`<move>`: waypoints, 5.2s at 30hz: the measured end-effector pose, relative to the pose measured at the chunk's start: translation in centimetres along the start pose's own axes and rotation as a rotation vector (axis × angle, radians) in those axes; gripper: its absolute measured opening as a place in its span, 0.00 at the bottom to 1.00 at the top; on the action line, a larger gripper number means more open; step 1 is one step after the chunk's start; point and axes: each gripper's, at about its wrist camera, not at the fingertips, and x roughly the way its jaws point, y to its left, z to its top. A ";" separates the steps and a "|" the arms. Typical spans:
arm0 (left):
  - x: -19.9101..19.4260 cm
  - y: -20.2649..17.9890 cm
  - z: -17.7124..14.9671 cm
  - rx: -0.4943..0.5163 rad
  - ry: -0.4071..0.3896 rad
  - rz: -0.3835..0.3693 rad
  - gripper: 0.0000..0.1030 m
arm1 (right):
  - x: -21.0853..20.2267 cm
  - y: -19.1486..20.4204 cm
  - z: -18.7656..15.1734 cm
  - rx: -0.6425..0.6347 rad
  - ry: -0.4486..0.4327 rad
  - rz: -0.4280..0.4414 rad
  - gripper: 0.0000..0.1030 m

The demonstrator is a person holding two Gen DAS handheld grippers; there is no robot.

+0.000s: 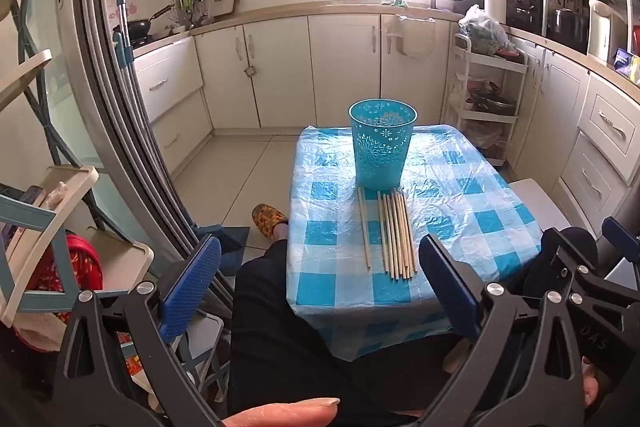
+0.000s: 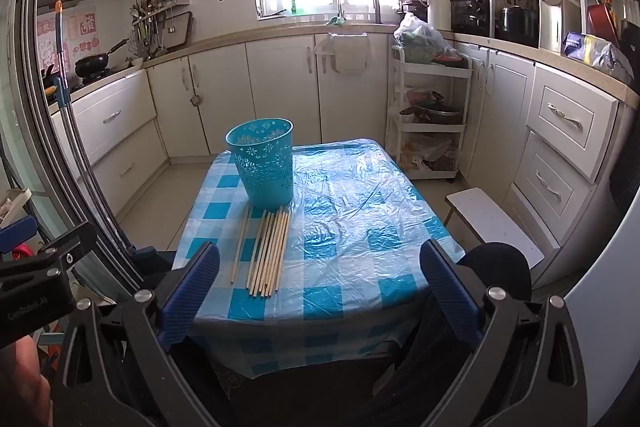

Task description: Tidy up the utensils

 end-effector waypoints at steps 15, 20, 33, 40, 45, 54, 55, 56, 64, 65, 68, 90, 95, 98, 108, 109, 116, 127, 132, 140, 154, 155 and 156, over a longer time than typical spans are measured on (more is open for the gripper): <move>0.0 0.6 -0.3 -0.008 -0.005 0.000 0.93 | -0.1 0.2 0.0 -0.007 -0.004 -0.001 0.93; 0.0 0.6 -0.2 -0.013 -0.004 -0.001 0.93 | -0.3 0.2 0.0 -0.004 -0.003 -0.001 0.93; 0.0 0.6 -0.2 -0.015 -0.003 0.001 0.93 | -0.1 0.1 0.0 -0.003 -0.001 0.000 0.93; 0.0 0.6 -0.2 -0.032 -0.010 0.003 0.93 | 0.0 0.1 0.0 -0.002 -0.002 0.001 0.93; 0.0 0.5 -0.1 -0.026 -0.012 -0.001 0.93 | 0.1 0.1 0.0 -0.002 0.002 0.004 0.93; -0.3 0.8 0.0 -0.036 -0.022 -0.019 0.93 | 0.3 0.7 0.1 -0.019 0.001 0.005 0.93; -0.3 0.9 0.0 -0.037 -0.024 -0.021 0.93 | 0.3 0.7 0.1 -0.021 0.000 0.006 0.93; -0.3 0.9 0.0 -0.037 -0.025 -0.023 0.93 | 0.3 0.7 0.1 -0.022 0.000 0.007 0.93; -0.2 1.0 -0.1 -0.040 -0.025 -0.037 0.93 | 0.2 0.8 0.0 -0.026 -0.005 0.015 0.93; -0.2 1.0 -0.1 -0.039 -0.024 -0.039 0.93 | 0.2 0.8 0.0 -0.026 -0.005 0.016 0.93; -0.2 1.1 -0.1 -0.040 -0.026 -0.052 0.93 | 0.2 0.9 0.0 -0.026 -0.005 0.016 0.93; 3.1 0.9 0.1 -0.030 0.011 -0.072 0.93 | 3.1 1.1 -0.2 -0.040 0.041 0.020 0.93; 6.6 1.3 -0.1 -0.065 0.060 -0.144 0.93 | 6.3 0.7 -0.3 -0.038 0.080 0.002 0.93; 9.3 1.5 -0.2 -0.096 0.095 -0.186 0.93 | 9.3 0.2 -0.4 -0.032 0.114 -0.011 0.93; 20.3 -0.5 0.5 -0.078 0.225 -0.129 0.93 | 22.3 1.1 -1.0 -0.066 0.266 0.050 0.65; 21.5 -0.7 0.5 -0.082 0.242 -0.128 0.93 | 23.8 1.3 -1.1 -0.069 0.287 0.056 0.63; 29.2 -1.6 0.5 -0.096 0.328 -0.107 0.93 | 30.4 2.5 -1.4 -0.048 0.384 0.113 0.34; 36.4 -2.7 0.7 -0.099 0.407 -0.059 0.92 | 32.6 2.6 -1.4 -0.092 0.388 0.150 0.28; 38.7 -3.5 0.6 -0.073 0.431 -0.032 0.85 | 33.2 2.3 -1.2 -0.128 0.397 0.165 0.11; 40.5 -5.2 1.3 -0.020 0.425 -0.014 0.70 | 33.8 0.9 -0.9 -0.117 0.402 0.203 0.09; 39.3 -6.6 1.8 0.038 0.438 -0.168 0.05 | 37.0 -2.1 1.2 -0.059 0.484 0.230 0.08; 39.0 -6.1 1.9 0.015 0.441 -0.188 0.05 | 36.9 -1.9 1.1 -0.066 0.482 0.229 0.08; 38.3 -5.2 2.1 -0.018 0.441 -0.219 0.05 | 36.7 -1.7 1.0 -0.070 0.487 0.239 0.08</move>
